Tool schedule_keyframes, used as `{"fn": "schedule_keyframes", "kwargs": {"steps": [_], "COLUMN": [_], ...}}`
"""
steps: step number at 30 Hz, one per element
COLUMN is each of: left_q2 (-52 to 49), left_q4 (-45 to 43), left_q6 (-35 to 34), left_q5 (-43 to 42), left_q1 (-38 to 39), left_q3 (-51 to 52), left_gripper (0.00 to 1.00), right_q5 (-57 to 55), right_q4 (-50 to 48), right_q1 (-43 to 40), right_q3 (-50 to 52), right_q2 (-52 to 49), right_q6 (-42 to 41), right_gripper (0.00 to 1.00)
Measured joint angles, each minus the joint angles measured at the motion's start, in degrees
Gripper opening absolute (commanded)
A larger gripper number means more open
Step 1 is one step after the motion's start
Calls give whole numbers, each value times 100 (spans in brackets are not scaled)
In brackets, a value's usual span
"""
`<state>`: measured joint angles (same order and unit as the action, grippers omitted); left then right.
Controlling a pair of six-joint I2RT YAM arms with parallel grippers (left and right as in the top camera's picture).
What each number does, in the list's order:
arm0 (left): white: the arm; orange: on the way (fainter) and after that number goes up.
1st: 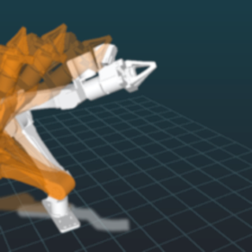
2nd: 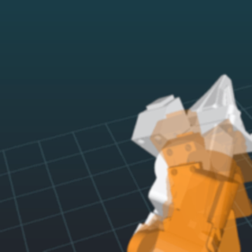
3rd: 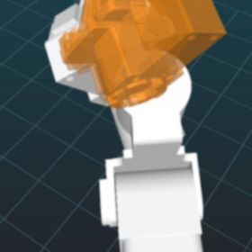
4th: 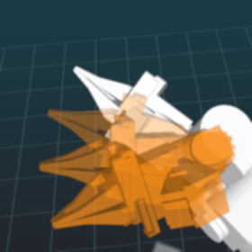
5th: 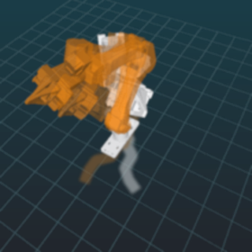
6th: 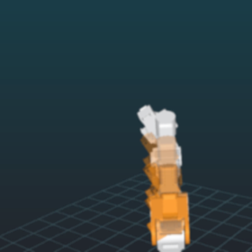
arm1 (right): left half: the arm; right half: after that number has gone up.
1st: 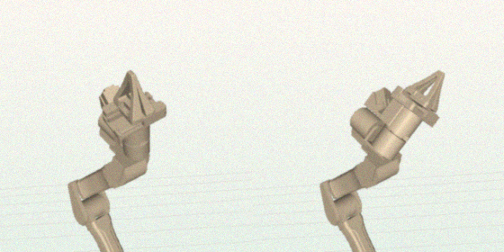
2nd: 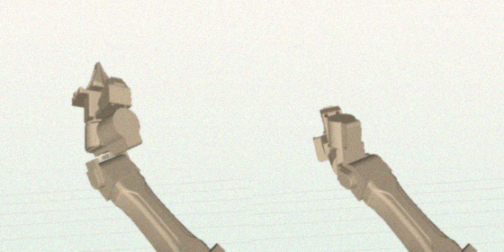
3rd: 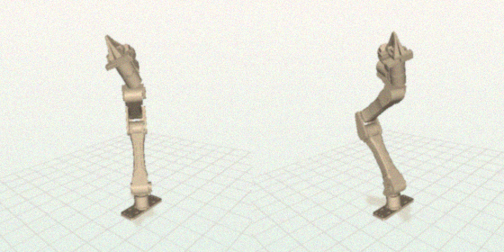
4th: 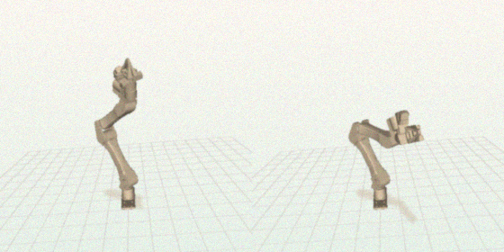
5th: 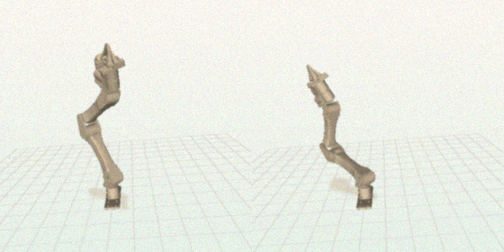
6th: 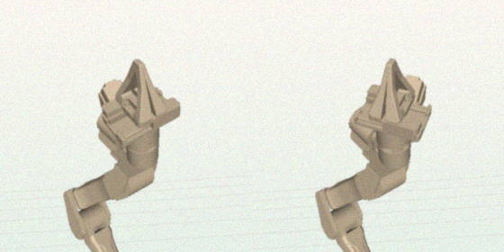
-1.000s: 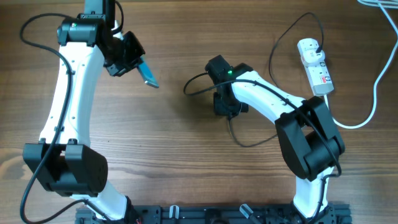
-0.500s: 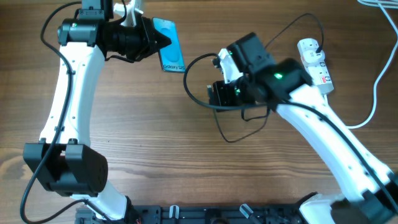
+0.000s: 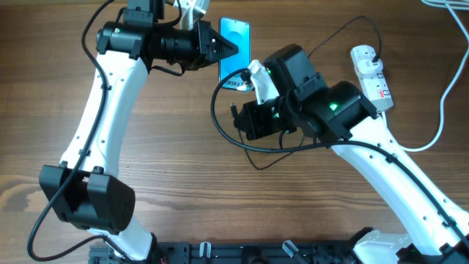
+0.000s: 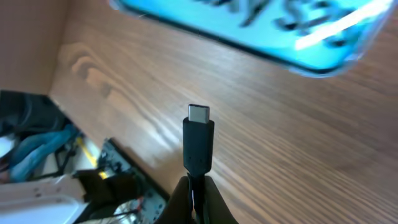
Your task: Plug charger to phone and switch on socket
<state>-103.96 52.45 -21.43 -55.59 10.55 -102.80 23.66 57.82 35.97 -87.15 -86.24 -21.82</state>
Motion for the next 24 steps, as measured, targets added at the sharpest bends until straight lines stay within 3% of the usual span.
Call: {"fn": "schedule_keyframes", "kwargs": {"steps": [24], "left_q2": [0], "left_q4": [-90], "left_q6": [42], "left_q5": [57], "left_q1": [-11], "left_q3": [2], "left_gripper": [4], "right_q5": [-402], "right_q4": [-522], "right_q1": [0], "right_q3": [-55], "right_q2": [0], "right_q6": [-890], "right_gripper": [4]}}
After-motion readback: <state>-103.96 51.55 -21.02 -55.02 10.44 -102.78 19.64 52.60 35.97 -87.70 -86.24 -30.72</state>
